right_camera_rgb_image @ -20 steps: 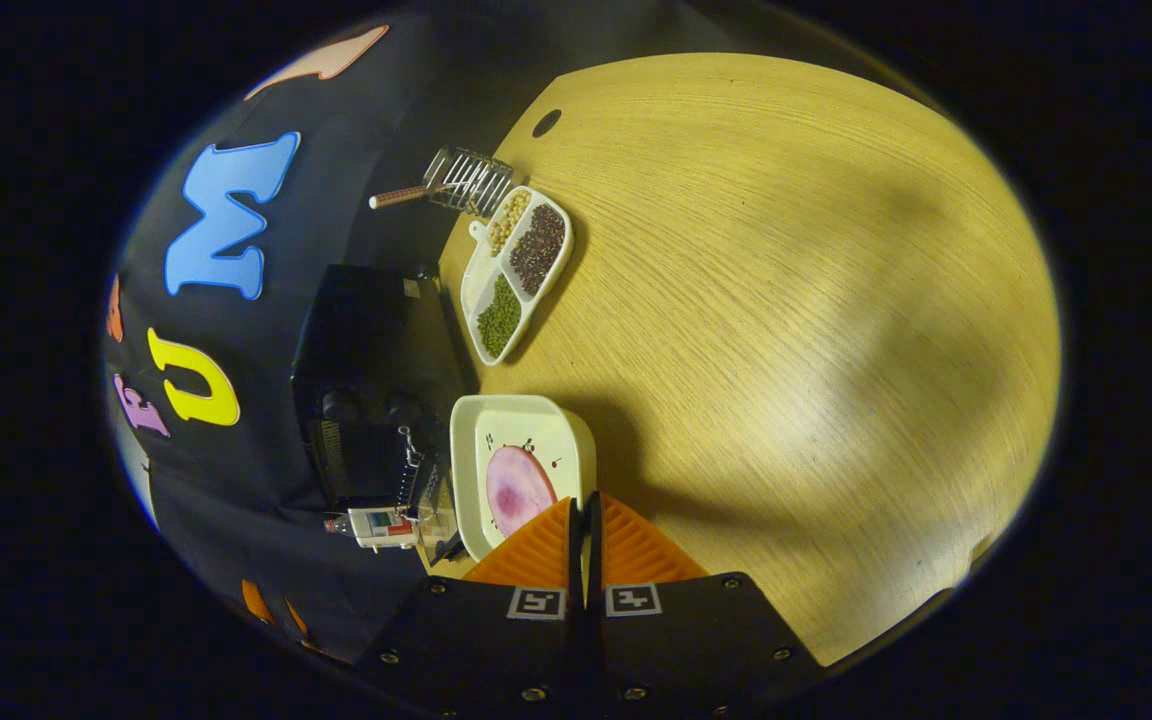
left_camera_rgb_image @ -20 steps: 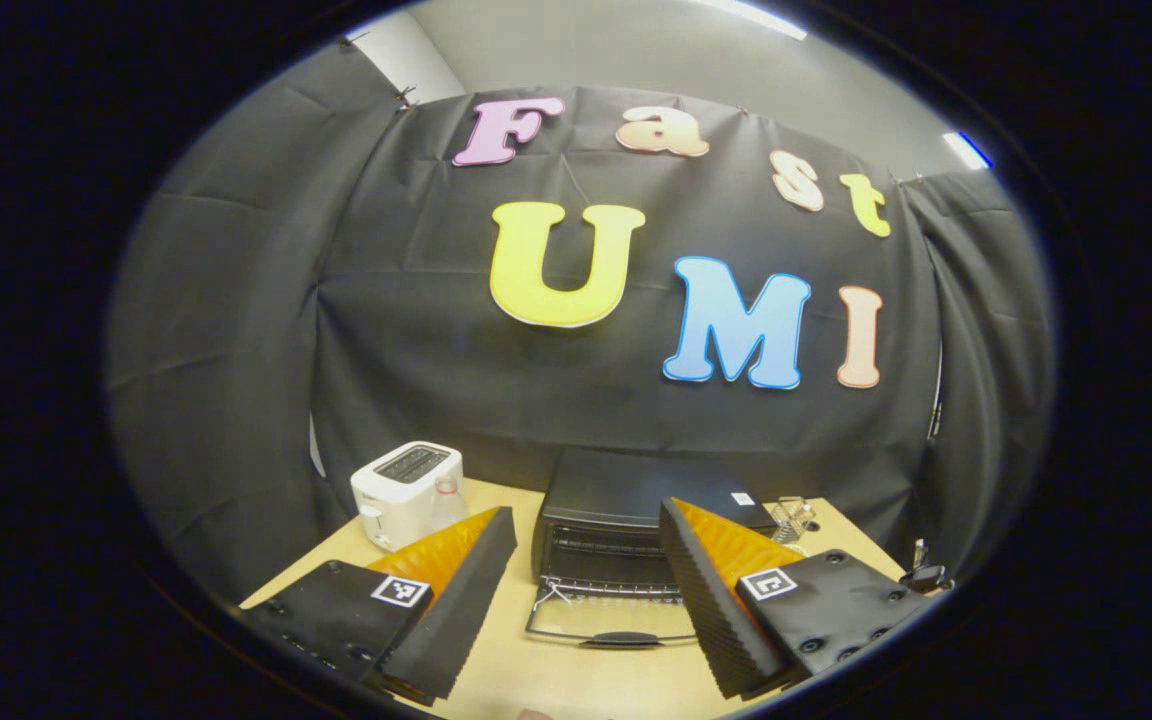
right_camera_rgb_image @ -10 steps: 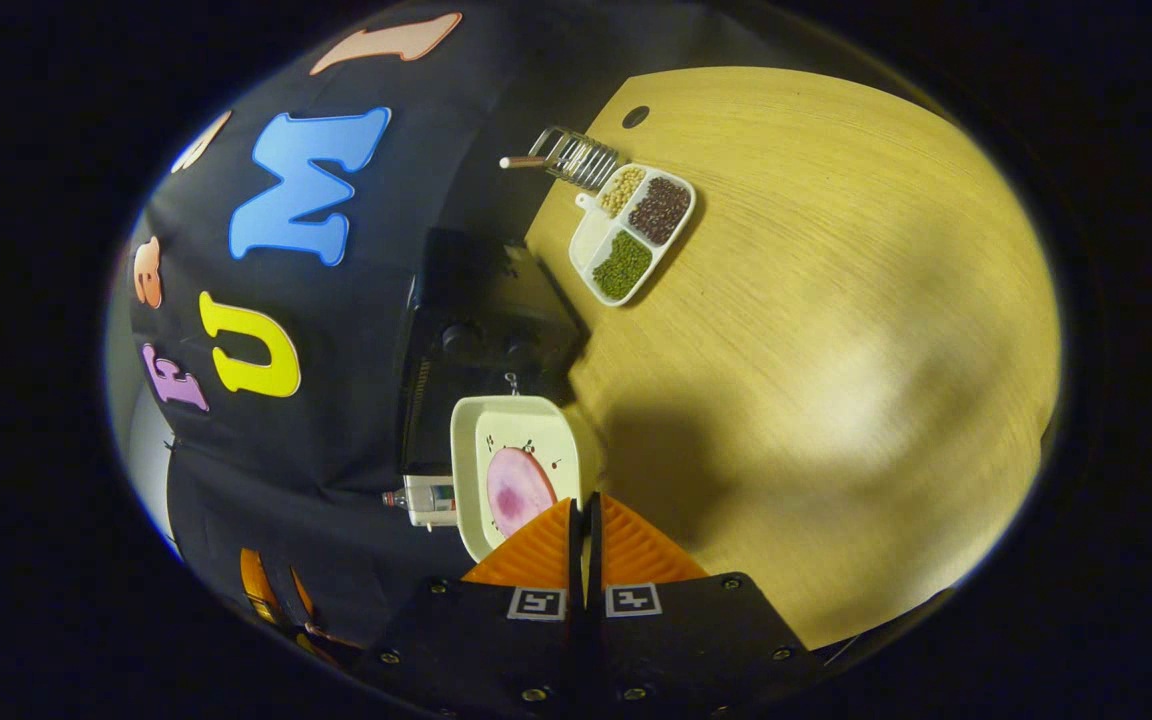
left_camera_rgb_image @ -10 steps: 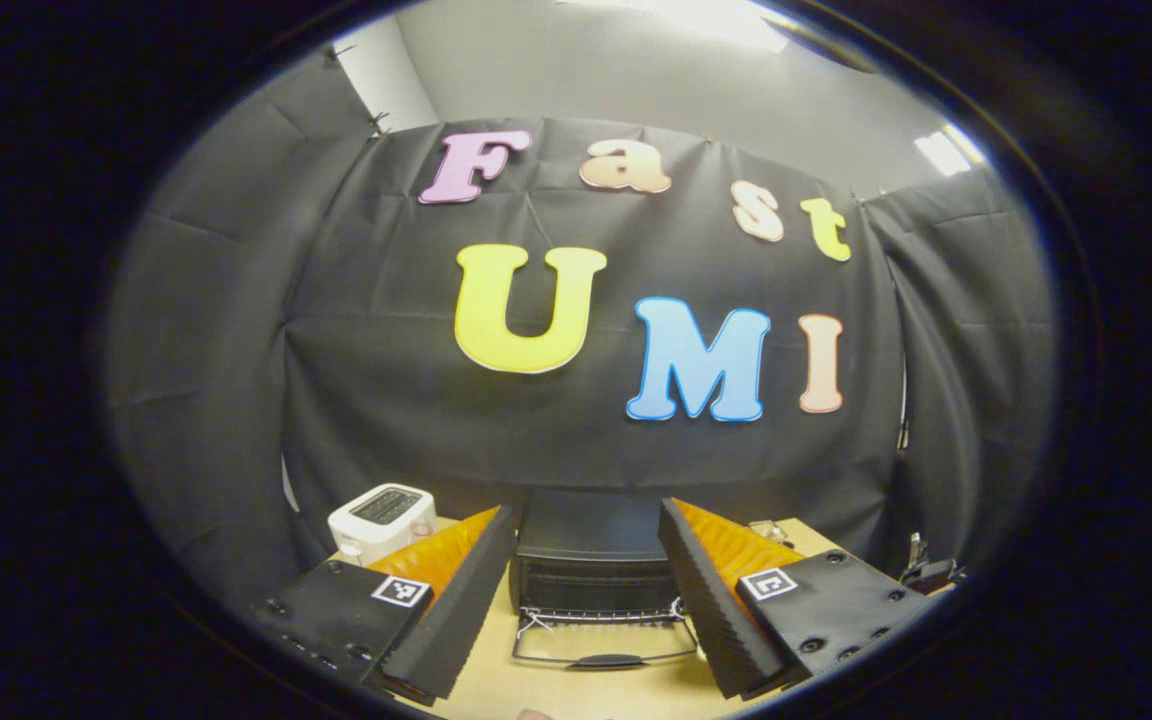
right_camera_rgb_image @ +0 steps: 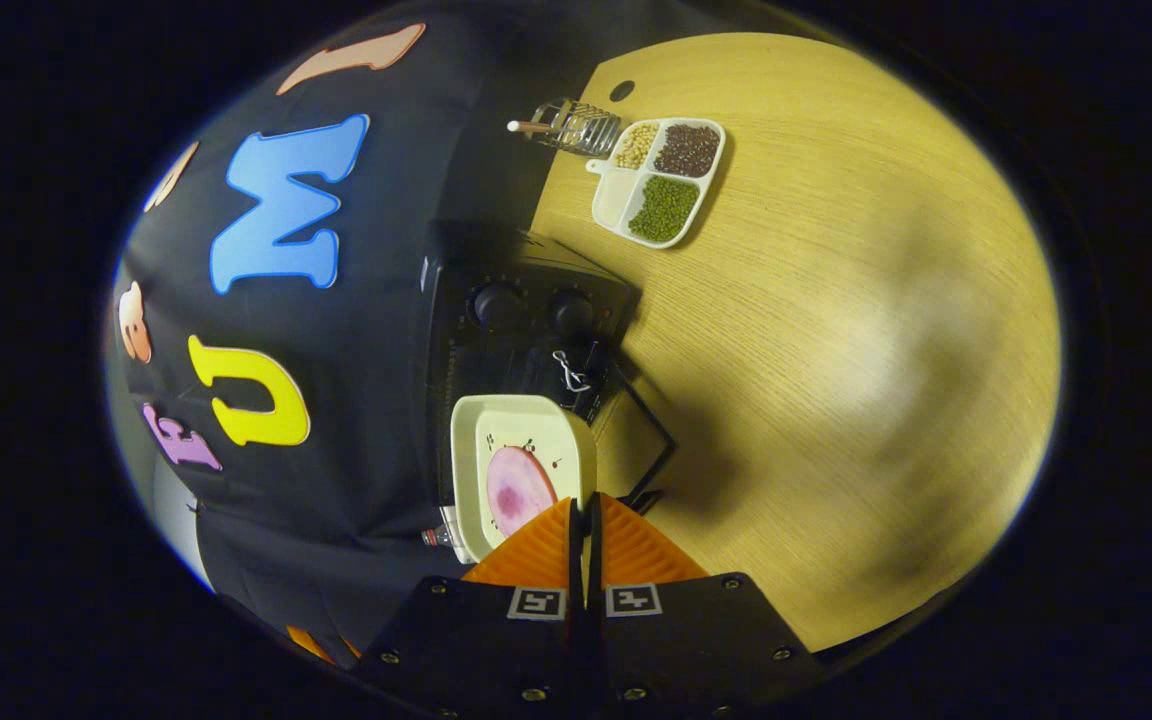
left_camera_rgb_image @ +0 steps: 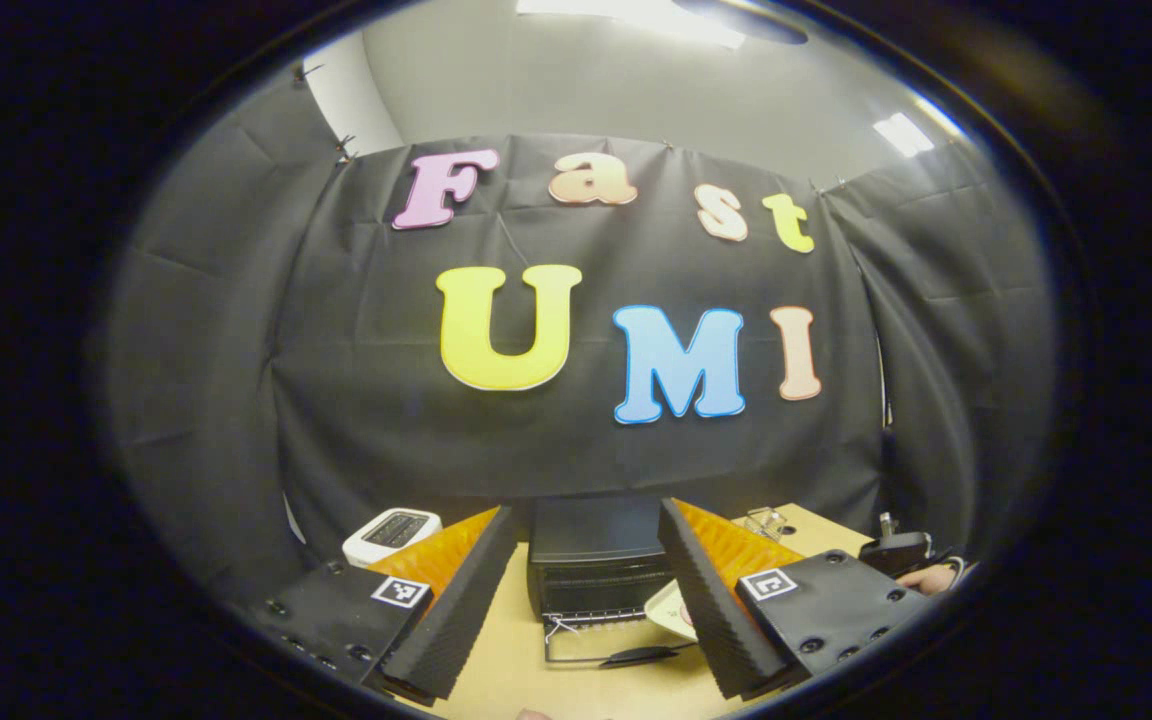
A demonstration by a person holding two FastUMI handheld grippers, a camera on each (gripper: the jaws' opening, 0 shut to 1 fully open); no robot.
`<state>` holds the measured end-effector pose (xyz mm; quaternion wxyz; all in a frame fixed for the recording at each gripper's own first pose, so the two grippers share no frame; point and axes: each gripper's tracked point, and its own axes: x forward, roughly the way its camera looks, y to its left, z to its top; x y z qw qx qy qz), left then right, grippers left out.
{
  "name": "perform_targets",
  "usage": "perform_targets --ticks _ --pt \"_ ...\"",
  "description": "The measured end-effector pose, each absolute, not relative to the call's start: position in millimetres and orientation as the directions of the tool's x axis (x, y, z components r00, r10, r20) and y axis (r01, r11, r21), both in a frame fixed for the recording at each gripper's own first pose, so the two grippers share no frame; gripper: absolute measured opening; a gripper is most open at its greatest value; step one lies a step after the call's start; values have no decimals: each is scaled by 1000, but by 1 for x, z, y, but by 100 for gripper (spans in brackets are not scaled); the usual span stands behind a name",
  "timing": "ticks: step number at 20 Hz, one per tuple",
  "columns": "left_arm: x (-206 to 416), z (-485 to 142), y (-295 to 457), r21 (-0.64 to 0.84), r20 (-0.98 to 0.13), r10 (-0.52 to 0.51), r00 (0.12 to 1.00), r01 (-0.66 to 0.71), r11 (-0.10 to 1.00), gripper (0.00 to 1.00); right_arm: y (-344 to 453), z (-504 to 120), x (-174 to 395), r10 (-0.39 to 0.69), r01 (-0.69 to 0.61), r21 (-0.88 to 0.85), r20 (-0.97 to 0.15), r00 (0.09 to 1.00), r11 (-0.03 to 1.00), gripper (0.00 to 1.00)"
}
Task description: Open the electric oven with the left hand, put the food in, and close the electric oven.
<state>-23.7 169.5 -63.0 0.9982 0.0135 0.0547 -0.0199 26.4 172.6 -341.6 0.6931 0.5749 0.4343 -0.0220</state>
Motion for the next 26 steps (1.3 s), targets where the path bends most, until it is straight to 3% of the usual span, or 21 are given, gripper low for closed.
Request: perform_targets --ticks 3,14,18,21,24,26 --pt "-35 -64 190 13 -116 7 993 -6 1000 98 190 -356 50 433 594 749 -659 616 294 1" --pt "-78 -96 278 -3 -213 218 952 -223 975 97 240 -376 144 233 642 761 -643 729 93 1" --pt "-88 -97 298 13 -225 268 937 -272 962 97 253 -381 169 137 643 758 -652 745 108 2" --pt "-92 -104 308 18 -237 295 926 -300 954 100 266 -392 185 107 650 751 -660 743 118 3" --pt "-95 -107 314 24 -251 319 914 -323 946 100 274 -399 202 71 655 753 -658 750 55 4" --pt "-99 -106 320 34 -250 335 909 -337 941 100 279 -404 210 64 660 745 -666 743 92 5"
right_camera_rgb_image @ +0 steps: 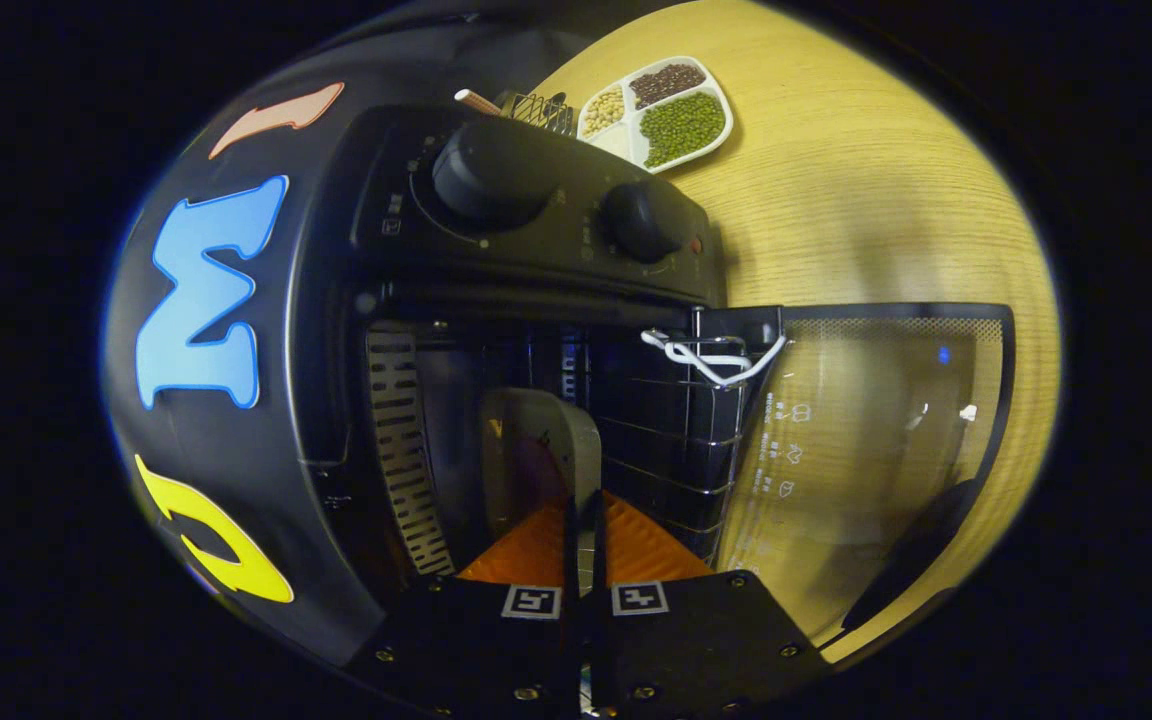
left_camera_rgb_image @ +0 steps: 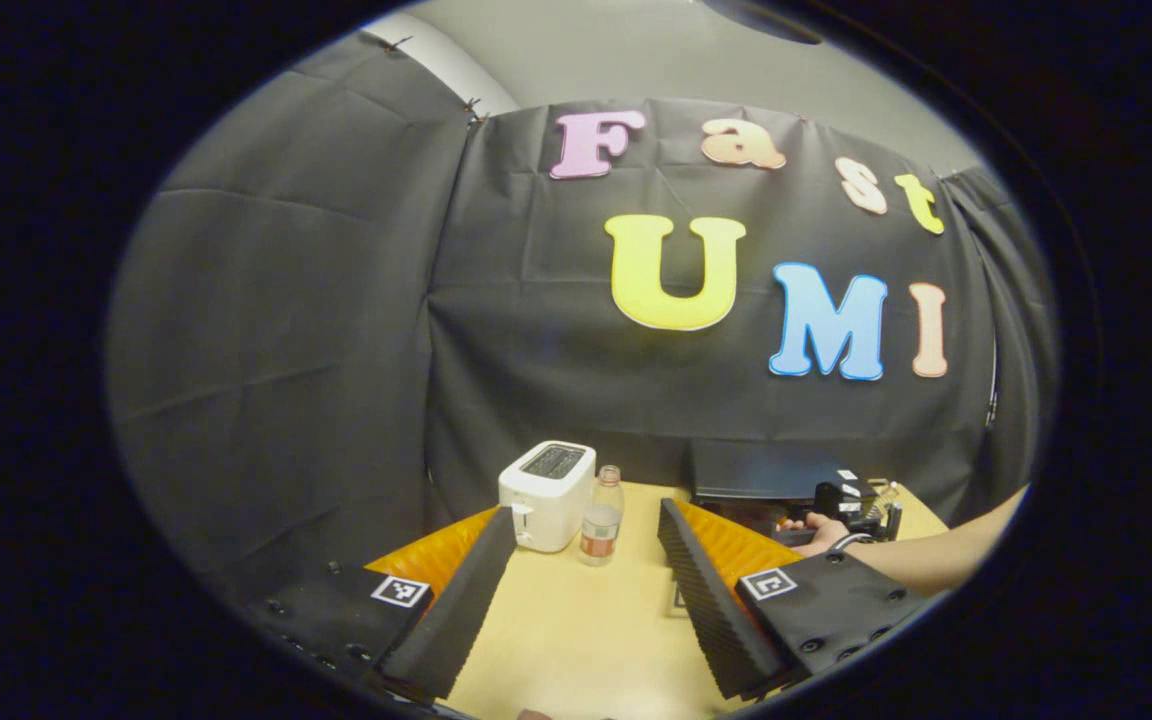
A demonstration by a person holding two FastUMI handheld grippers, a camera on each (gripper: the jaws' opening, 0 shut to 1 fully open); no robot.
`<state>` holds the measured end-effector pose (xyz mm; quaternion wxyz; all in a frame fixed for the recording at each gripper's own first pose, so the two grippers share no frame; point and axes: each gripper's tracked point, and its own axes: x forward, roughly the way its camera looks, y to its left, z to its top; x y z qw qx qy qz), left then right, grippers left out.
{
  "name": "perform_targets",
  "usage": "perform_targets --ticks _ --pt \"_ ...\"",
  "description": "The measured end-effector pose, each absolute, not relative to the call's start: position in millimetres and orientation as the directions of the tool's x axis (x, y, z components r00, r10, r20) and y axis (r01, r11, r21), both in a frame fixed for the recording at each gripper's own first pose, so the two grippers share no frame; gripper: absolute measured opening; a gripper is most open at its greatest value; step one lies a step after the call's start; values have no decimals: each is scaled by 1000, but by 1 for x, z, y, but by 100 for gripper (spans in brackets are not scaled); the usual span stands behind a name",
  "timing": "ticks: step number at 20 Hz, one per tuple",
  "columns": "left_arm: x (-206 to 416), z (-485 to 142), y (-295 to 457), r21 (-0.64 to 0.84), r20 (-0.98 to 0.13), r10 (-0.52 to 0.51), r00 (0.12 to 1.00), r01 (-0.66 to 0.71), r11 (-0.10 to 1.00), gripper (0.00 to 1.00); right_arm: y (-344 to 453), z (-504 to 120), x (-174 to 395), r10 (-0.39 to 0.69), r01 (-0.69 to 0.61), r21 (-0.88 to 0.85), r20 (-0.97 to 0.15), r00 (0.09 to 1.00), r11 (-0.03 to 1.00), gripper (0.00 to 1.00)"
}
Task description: Open the electric oven with the left hand, put the food in, and close the electric oven.
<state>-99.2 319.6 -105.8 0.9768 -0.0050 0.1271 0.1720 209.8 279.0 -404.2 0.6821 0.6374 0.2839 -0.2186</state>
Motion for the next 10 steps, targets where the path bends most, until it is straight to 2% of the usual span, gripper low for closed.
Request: perform_targets --ticks 2,4,5,8,10 --pt "-102 -108 322 38 -254 346 903 -348 937 97 287 -410 211 71 669 735 -677 733 112 5" --pt "-99 -109 323 36 -257 352 900 -355 934 100 291 -410 212 85 661 744 -668 739 101 5" --pt "-96 -109 321 33 -253 351 901 -354 934 97 295 -406 210 107 654 750 -662 742 101 6" --pt "-83 -106 311 26 -245 333 910 -338 941 100 291 -394 201 128 648 753 -658 742 112 14" --pt "-72 -106 297 16 -235 306 923 -311 950 100 298 -386 188 196 637 758 -652 732 143 23"
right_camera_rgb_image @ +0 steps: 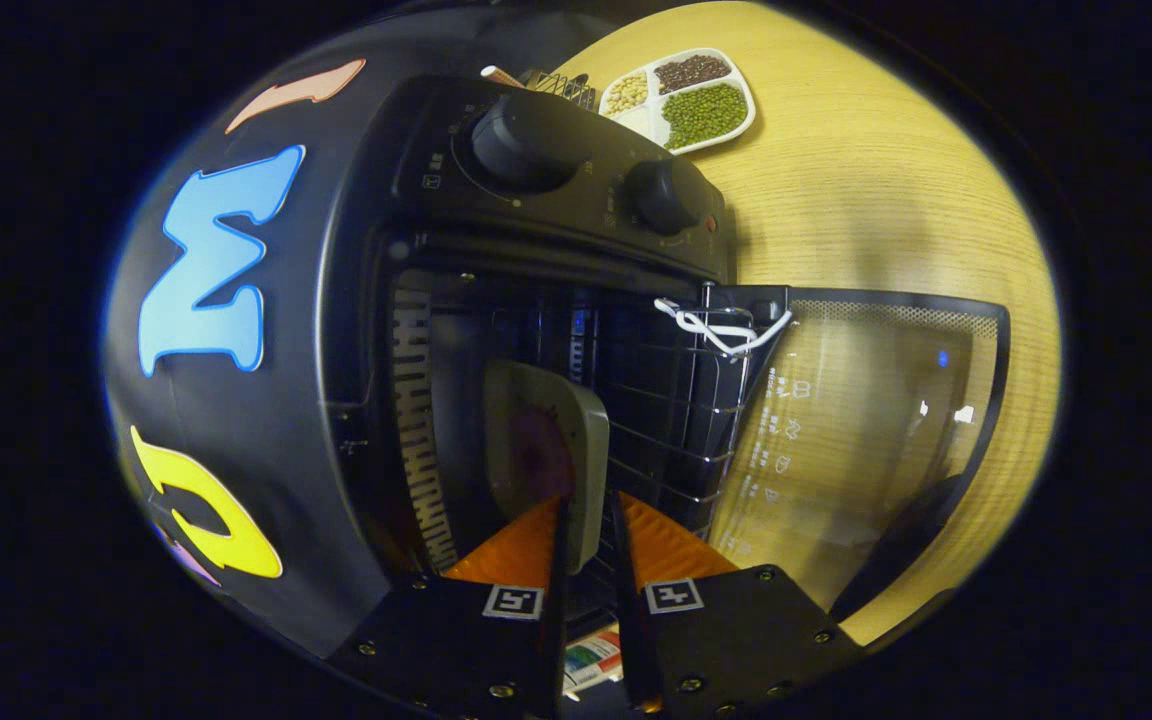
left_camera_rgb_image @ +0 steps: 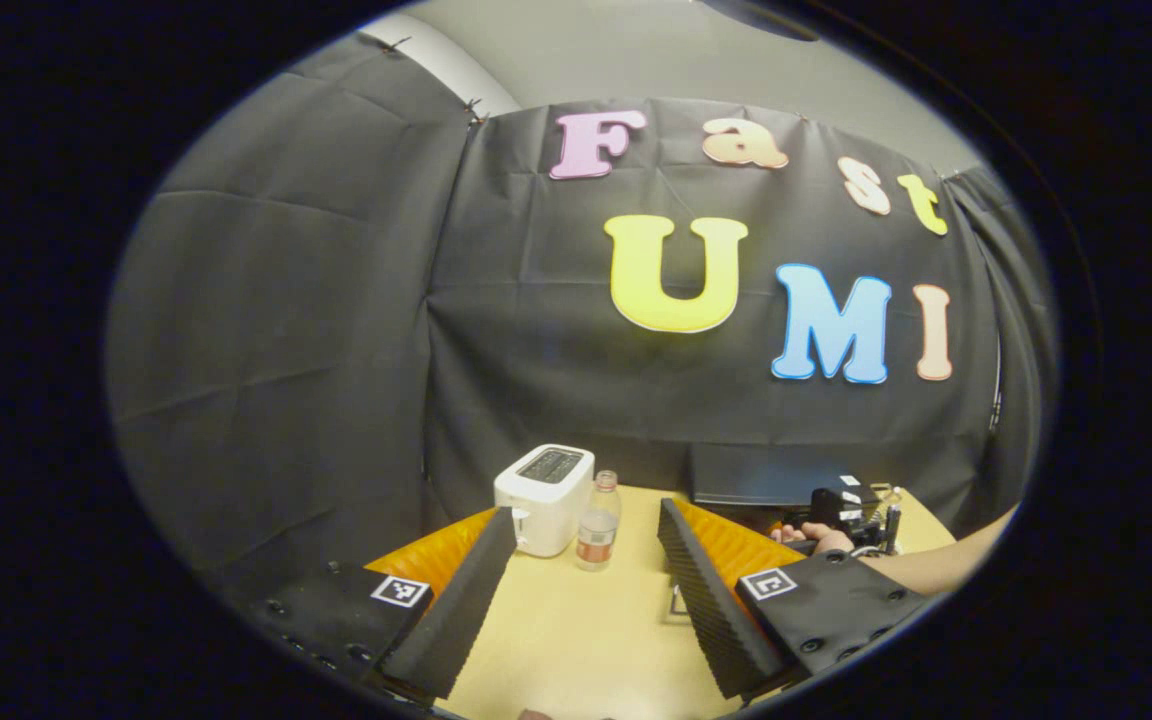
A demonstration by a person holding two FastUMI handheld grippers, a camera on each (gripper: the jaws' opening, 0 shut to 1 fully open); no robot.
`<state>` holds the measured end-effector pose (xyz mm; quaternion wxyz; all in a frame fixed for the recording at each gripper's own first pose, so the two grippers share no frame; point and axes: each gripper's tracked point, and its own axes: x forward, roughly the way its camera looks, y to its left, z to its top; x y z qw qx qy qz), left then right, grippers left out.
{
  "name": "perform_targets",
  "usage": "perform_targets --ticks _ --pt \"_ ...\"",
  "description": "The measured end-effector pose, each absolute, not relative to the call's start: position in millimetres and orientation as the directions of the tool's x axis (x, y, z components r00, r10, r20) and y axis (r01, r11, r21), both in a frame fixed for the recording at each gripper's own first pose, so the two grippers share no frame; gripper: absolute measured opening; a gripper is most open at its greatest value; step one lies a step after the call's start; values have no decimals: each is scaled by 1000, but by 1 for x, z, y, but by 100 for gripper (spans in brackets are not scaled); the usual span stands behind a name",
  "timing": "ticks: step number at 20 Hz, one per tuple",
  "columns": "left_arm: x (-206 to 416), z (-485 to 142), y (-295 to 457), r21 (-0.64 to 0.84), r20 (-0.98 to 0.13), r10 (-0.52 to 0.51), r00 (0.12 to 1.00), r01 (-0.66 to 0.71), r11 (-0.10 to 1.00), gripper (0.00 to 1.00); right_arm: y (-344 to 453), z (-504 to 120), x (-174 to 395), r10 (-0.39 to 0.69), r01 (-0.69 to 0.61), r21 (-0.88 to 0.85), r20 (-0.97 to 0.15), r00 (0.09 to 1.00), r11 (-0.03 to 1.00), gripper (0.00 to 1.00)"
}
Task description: Open the electric oven with the left hand, put the food in, and close the electric oven.
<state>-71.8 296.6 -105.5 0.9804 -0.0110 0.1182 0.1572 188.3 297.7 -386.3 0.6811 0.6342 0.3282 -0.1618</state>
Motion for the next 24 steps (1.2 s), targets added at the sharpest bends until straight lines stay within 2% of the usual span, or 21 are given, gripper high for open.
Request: perform_targets --ticks 4,5,6,8,9,12,13,14,15,18,24 --pt "-47 -105 261 4 -225 229 947 -234 972 100 283 -364 152 255 521 751 -641 724 406 25" --pt "-41 -106 253 3 -220 209 953 -214 977 92 277 -359 145 265 487 743 -637 724 459 26" --pt "-34 -106 243 4 -217 190 958 -194 981 97 271 -351 137 279 446 733 -635 721 514 25" --pt "-22 -110 224 -2 -221 159 962 -163 987 100 250 -335 130 285 358 694 -630 722 625 25" --pt "-16 -112 214 -10 -223 146 964 -152 988 97 240 -325 128 287 308 669 -624 727 676 25" --pt "-3 -113 187 -24 -230 106 967 -114 993 97 211 -283 129 276 97 538 -569 774 837 25" --pt "2 -114 179 -24 -232 93 968 -102 995 92 204 -263 130 276 19 478 -539 796 878 25" --pt "6 -112 171 -25 -232 81 969 -89 996 92 197 -245 128 280 -53 416 -505 817 908 25" --pt "10 -110 163 -25 -229 70 971 -77 997 100 192 -225 126 284 -114 358 -467 838 927 25" --pt "19 -100 143 -17 -209 40 977 -44 999 100 168 -162 117 259 -199 202 -333 907 959 26" --pt "28 -71 109 -13 -155 -9 988 7 1000 100 121 -67 90 154 -147 70 -118 981 987 25"
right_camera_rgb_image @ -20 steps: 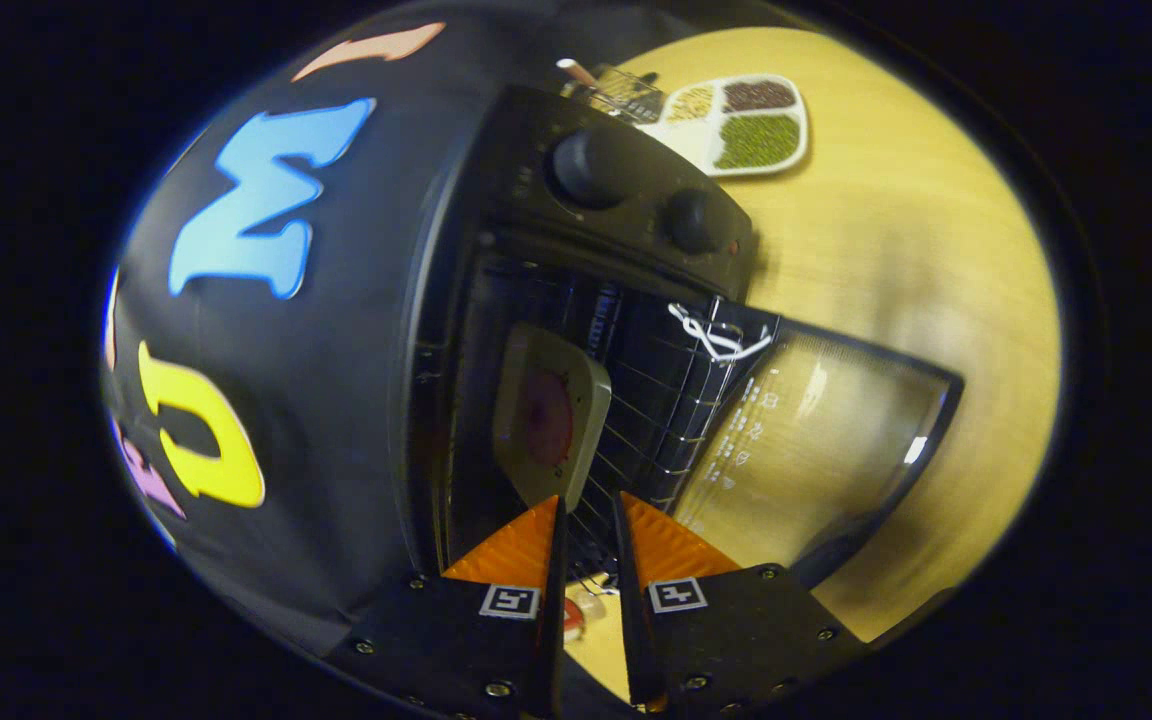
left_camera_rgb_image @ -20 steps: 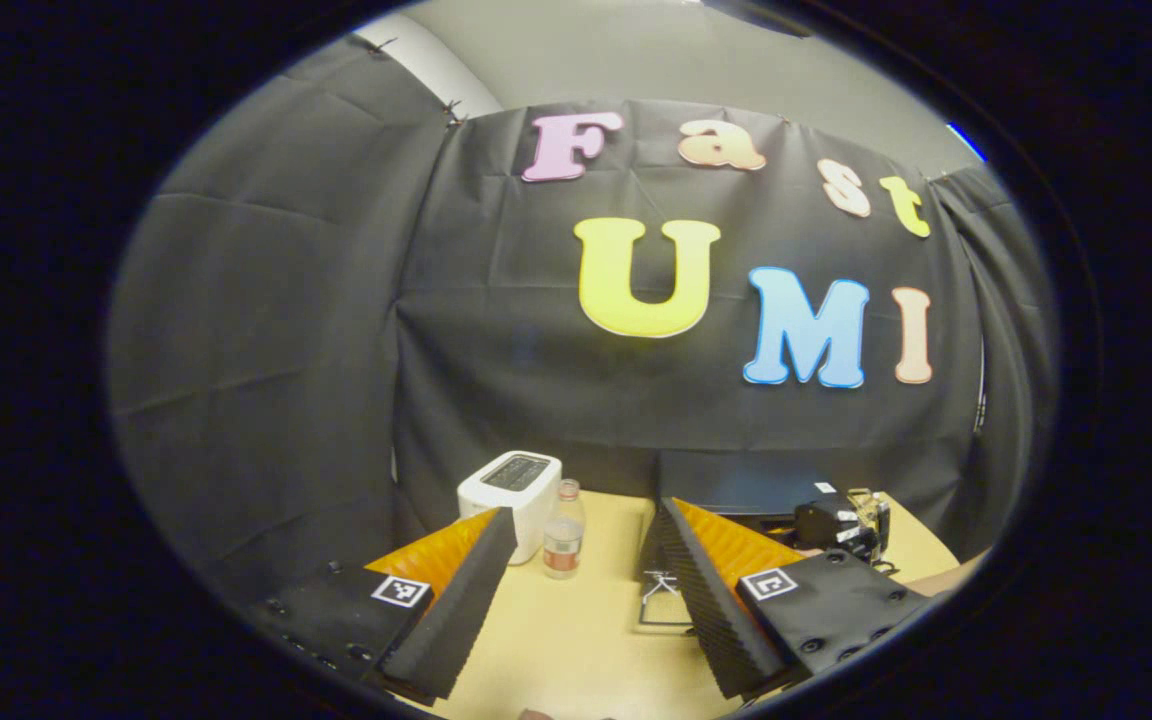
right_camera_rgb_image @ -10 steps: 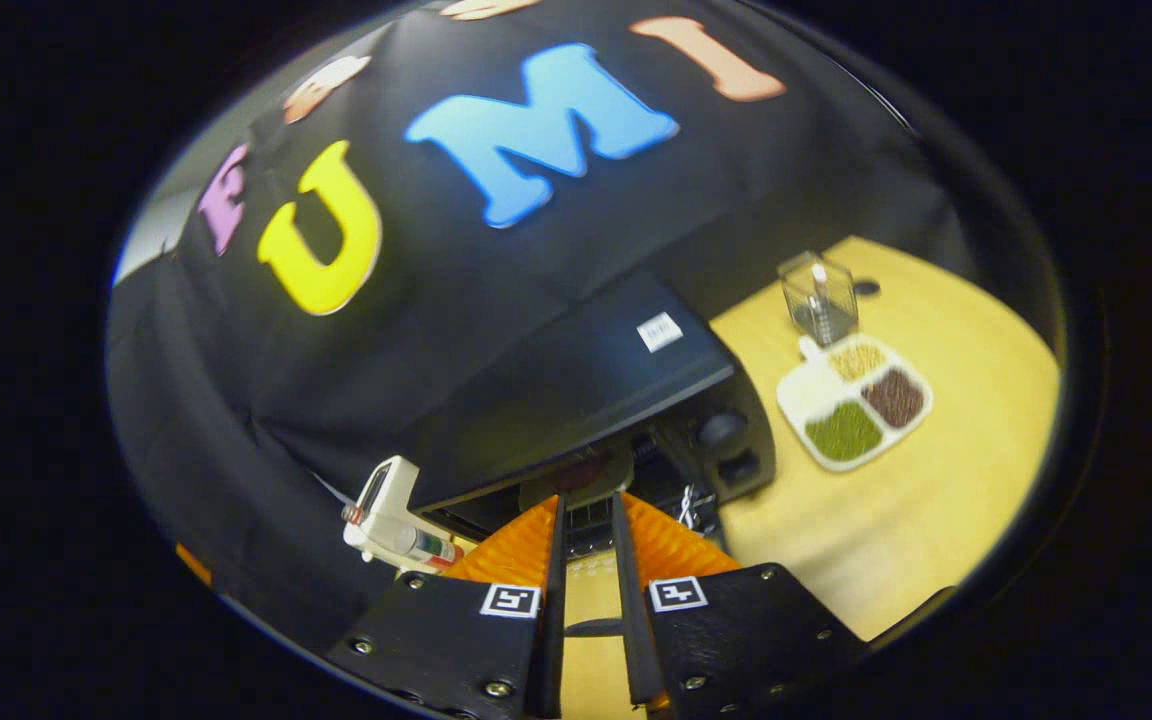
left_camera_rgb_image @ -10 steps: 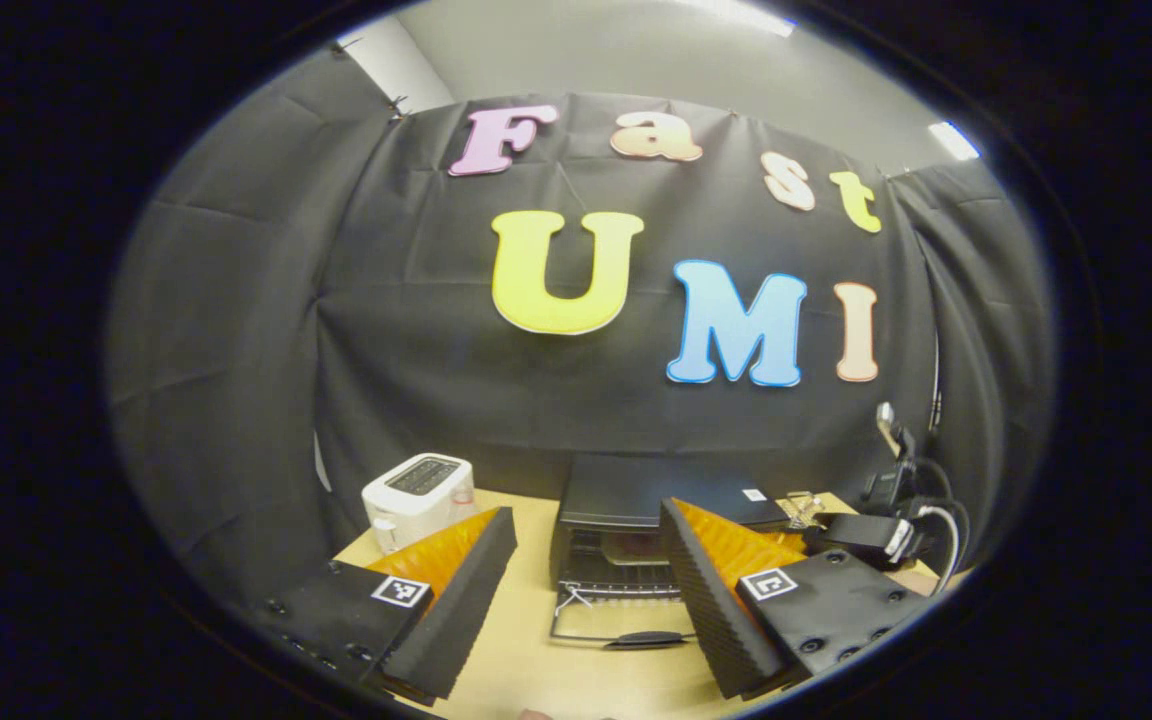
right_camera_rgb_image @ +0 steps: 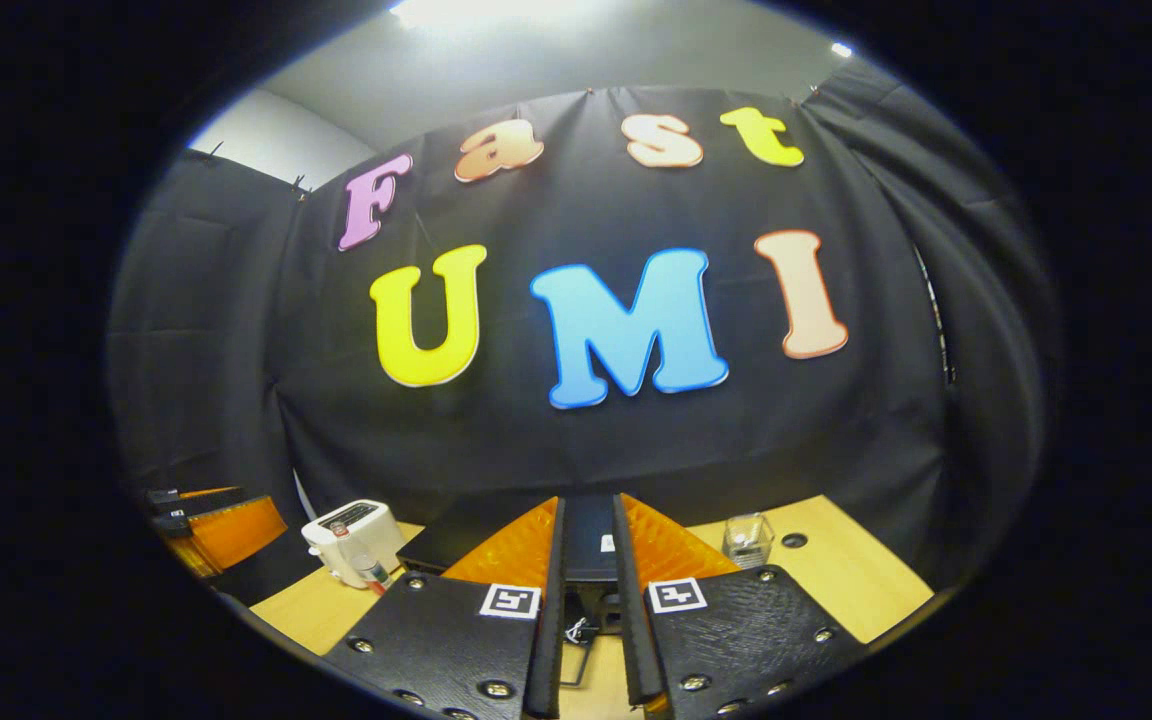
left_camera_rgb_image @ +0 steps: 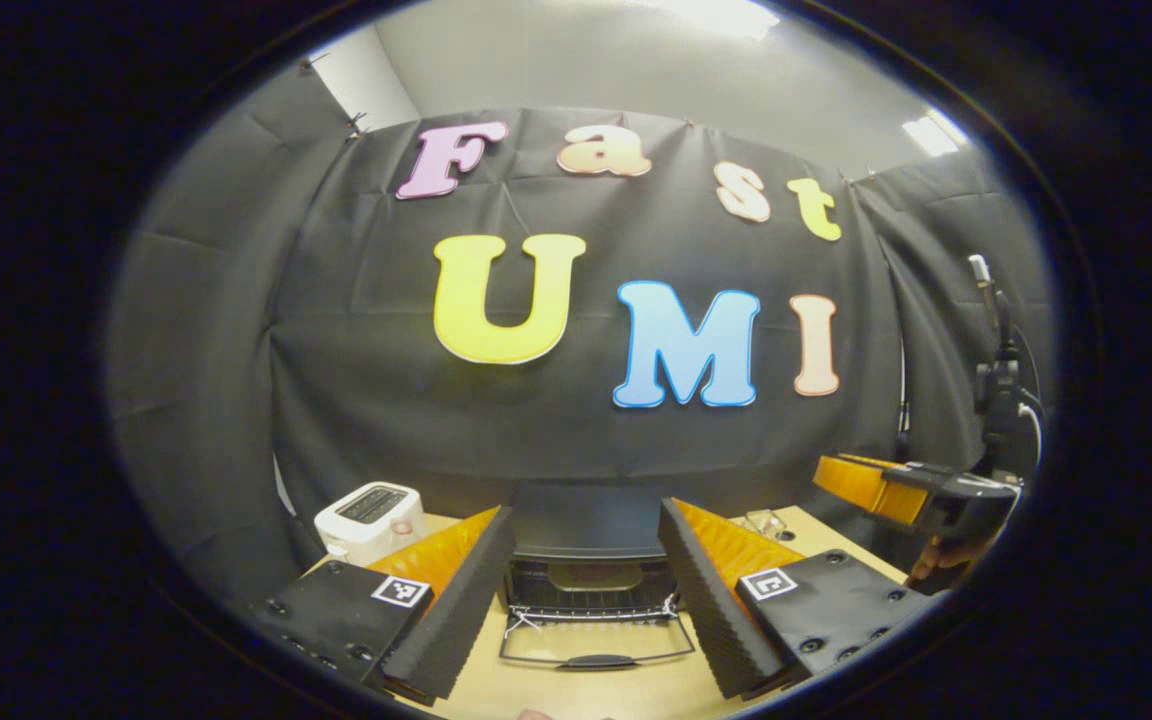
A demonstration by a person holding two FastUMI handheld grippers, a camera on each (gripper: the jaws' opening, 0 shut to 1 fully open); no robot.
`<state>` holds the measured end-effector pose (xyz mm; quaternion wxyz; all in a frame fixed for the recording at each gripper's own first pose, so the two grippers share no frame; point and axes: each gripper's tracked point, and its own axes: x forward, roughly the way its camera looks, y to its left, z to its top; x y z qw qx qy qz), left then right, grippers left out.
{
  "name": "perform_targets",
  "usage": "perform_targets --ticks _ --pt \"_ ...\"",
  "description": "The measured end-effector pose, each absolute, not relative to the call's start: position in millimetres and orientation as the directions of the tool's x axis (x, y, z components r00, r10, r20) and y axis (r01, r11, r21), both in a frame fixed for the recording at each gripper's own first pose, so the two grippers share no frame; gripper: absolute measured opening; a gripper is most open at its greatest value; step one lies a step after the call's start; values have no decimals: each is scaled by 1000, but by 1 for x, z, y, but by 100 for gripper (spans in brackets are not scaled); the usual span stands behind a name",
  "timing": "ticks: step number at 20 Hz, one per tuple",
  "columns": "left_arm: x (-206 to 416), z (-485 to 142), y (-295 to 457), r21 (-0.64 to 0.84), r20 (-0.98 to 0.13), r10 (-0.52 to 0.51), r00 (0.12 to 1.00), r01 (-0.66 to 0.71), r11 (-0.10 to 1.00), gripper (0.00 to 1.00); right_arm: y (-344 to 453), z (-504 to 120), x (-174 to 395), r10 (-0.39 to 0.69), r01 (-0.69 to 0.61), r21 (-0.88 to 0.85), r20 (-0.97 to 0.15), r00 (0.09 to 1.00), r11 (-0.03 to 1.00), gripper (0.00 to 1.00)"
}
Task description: Open the electric oven with the left hand, put the food in, and close the electric oven.
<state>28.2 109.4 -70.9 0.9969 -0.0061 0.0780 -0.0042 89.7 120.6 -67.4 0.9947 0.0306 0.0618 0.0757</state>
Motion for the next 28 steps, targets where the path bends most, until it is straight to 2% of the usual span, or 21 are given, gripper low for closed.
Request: perform_targets --ticks 3,5,6,7,10,13,19,24,27,28 --pt "35 -73 96 -16 -147 -29 989 27 999 100 98 -36 80 92 -90 43 -66 994 995 25" --pt "39 -86 92 -27 -176 -35 984 30 999 100 92 -36 78 76 -74 23 -62 995 997 35" --pt "41 -94 90 -37 -198 -38 979 32 999 100 87 -33 75 73 -72 11 -59 996 997 46" --pt "42 -101 88 -46 -217 -44 975 35 998 100 88 -34 74 73 -73 6 -69 995 997 48" --pt "44 -133 87 -23 -306 -59 950 55 998 100 88 -38 72 62 -62 5 -76 995 998 78" --pt "40 -189 91 5 -460 -53 887 62 998 97 88 -42 71 57 -55 28 -80 995 998 78" --pt "16 -296 84 -78 -719 -112 686 81 994 100 80 -45 78 30 -26 39 -96 995 999 78" --pt "0 -360 76 -89 -841 -138 522 118 989 98 72 -64 85 21 -12 56 -153 988 998 78" --pt "-1 -389 78 -94 -884 -127 450 94 991 100 52 -76 86 -19 29 49 -185 983 998 78" --pt "1 -397 79 -100 -893 -128 431 87 991 98 47 -76 86 -32 42 46 -187 982 998 78"
